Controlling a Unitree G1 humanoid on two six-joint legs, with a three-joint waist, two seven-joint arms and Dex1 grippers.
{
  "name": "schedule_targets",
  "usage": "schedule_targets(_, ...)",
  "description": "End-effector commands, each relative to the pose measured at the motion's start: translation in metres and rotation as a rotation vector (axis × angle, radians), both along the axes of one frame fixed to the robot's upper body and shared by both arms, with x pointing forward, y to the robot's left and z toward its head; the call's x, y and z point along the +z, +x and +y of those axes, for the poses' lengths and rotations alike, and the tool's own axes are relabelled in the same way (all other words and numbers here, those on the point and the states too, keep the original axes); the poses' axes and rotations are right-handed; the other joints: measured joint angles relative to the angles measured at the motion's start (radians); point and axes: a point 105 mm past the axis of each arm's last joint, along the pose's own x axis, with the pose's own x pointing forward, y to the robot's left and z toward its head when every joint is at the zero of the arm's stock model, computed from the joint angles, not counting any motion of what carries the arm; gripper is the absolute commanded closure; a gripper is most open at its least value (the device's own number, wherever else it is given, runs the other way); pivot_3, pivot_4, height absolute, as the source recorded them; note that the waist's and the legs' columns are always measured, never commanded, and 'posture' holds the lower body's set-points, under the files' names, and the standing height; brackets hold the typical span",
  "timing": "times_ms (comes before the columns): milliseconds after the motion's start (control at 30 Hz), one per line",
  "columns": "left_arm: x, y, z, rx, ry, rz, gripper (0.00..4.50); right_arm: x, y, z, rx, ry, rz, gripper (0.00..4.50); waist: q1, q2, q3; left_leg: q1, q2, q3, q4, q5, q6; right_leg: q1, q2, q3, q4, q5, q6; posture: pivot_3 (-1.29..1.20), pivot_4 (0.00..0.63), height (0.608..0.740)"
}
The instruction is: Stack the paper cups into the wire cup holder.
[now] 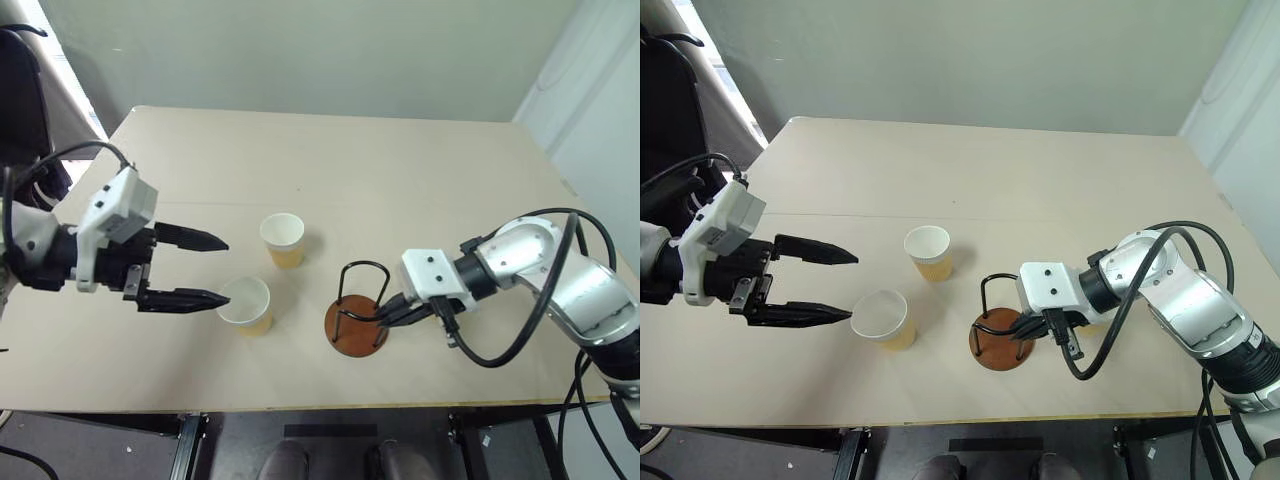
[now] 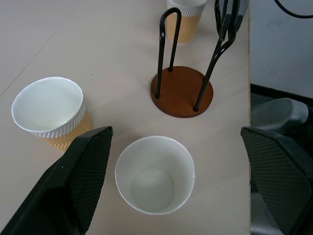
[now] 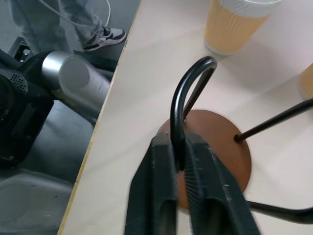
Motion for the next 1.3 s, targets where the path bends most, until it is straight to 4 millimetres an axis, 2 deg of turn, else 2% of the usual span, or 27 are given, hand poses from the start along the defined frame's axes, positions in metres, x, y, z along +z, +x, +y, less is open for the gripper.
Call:
schedule_targets(33, 0.004, 0.0, -0.002, -0.015, 0.023, -0.033, 0.0, 0.022, 0.0, 0.002, -0.001, 0.056, -0.043, 3.05, 0.0, 0.0, 0.0, 0.0, 0.0, 0.0, 0.0, 0.0, 0.0, 0.0, 0.0, 0.0, 0.0, 0.0, 0.0, 0.0, 0.15, 0.74)
schedule_targets(67, 0.004, 0.001, -0.002, -0.016, 0.021, -0.033, 0.0, 0.033, 0.001, 0.003, -0.012, 0.088, -0.055, 2.76, 0.0, 0.0, 0.0, 0.0, 0.0, 0.0, -0.001, 0.0, 0.0, -0.001, 0.0, 0.0, 0.0, 0.0, 0.0, 0.0, 0.15, 0.74)
schedule_targets(133, 0.003, 0.003, -0.003, -0.018, 0.02, -0.032, 0.0, 0.049, 0.001, -0.001, -0.033, 0.122, -0.082, 2.76, 0.0, 0.001, 0.001, -0.001, 0.0, 0.0, -0.001, 0.0, 0.0, -0.002, 0.0, 0.0, 0.0, 0.0, 0.0, 0.0, 0.15, 0.74)
schedule_targets(267, 0.002, 0.005, -0.003, -0.027, 0.02, -0.031, 0.0, 0.098, 0.002, -0.031, -0.16, 0.186, -0.155, 2.76, 0.007, 0.001, 0.001, -0.004, 0.0, -0.001, -0.002, 0.0, 0.0, -0.003, 0.0, 0.0, -0.001, -0.001, -0.001, 0.0, 0.15, 0.74)
schedule_targets(367, 0.002, 0.006, -0.004, -0.041, 0.022, -0.03, 0.0, 0.108, -0.001, -0.056, -0.251, 0.142, -0.173, 2.76, 0.014, 0.001, 0.001, -0.006, 0.0, -0.001, -0.003, 0.0, 0.0, -0.004, 0.0, 0.0, -0.002, -0.001, -0.001, 0.0, 0.15, 0.74)
schedule_targets(500, 0.003, 0.008, -0.005, -0.05, 0.02, -0.031, 0.0, 0.082, -0.002, -0.094, -0.397, -0.016, -0.121, 2.76, 0.019, 0.001, 0.001, -0.006, 0.0, -0.001, -0.004, 0.0, -0.001, -0.004, 0.0, 0.0, -0.002, -0.001, -0.001, 0.0, 0.15, 0.74)
schedule_targets(567, 0.002, 0.009, -0.005, -0.053, 0.02, -0.032, 0.0, 0.067, -0.001, -0.1, -0.425, -0.063, -0.104, 2.76, 0.019, 0.001, 0.001, -0.005, 0.0, -0.001, -0.004, 0.0, -0.001, -0.004, 0.0, 0.0, -0.002, -0.001, -0.001, 0.0, 0.15, 0.74)
schedule_targets(733, 0.002, 0.011, -0.007, -0.06, 0.016, -0.036, 0.0, 0.036, 0.019, -0.105, -0.475, -0.12, -0.14, 2.76, 0.005, 0.002, 0.001, -0.001, 0.002, 0.002, -0.002, 0.0, -0.002, -0.003, 0.0, 0.002, 0.001, 0.0, -0.001, 0.0, 0.15, 0.74)
schedule_targets(1300, 0.003, 0.004, -0.002, -0.014, 0.016, -0.039, 0.0, -0.008, 0.029, -0.094, -0.408, -0.193, -0.076, 2.76, 0.003, 0.002, 0.001, -0.001, 0.003, 0.002, -0.002, -0.001, -0.001, -0.002, 0.001, 0.001, 0.0, 0.0, 0.0, 0.0, 0.15, 0.74)
